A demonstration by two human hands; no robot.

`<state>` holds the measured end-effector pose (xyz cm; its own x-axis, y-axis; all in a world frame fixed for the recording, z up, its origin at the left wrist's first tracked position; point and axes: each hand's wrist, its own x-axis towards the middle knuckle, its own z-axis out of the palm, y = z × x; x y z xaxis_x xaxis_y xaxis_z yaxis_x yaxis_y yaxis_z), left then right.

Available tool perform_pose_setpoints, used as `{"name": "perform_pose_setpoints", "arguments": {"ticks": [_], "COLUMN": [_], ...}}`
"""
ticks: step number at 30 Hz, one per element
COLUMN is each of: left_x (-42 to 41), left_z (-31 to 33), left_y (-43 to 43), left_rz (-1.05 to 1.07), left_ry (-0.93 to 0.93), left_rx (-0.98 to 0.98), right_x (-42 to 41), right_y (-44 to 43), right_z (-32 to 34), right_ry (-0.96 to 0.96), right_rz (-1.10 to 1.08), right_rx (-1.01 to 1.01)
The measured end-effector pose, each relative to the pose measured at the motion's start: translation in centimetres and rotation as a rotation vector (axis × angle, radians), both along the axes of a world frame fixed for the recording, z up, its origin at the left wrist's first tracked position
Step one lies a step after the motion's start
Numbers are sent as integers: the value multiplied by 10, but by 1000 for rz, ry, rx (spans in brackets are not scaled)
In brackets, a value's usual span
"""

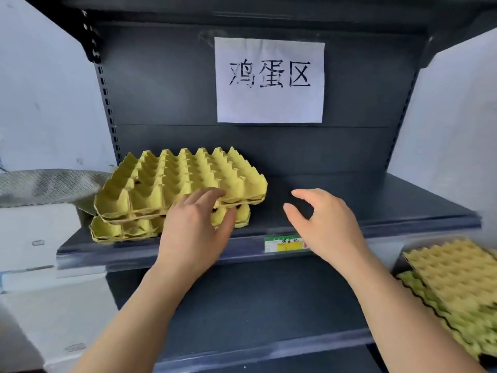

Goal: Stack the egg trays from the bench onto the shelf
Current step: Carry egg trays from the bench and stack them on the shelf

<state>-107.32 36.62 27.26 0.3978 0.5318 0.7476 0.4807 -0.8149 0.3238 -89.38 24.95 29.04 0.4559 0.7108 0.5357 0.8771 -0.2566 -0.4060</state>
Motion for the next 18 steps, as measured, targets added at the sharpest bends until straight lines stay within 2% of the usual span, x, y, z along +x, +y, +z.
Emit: {"name": "perform_pose_setpoints", "arguments": {"ticks": [8, 18], "left_x": [120, 318], "left_z": [-60, -120], "left_y": [-78, -202], "left_rz": [-333, -512], "left_ry": [109, 228], "left_rx": [-66, -179], "right_x": [78, 245], "right_y": [-108, -262], "right_z": [-61, -119], "right_ry": [15, 84], "right_rz": [-229, -442], "right_rx": [-47, -161]}}
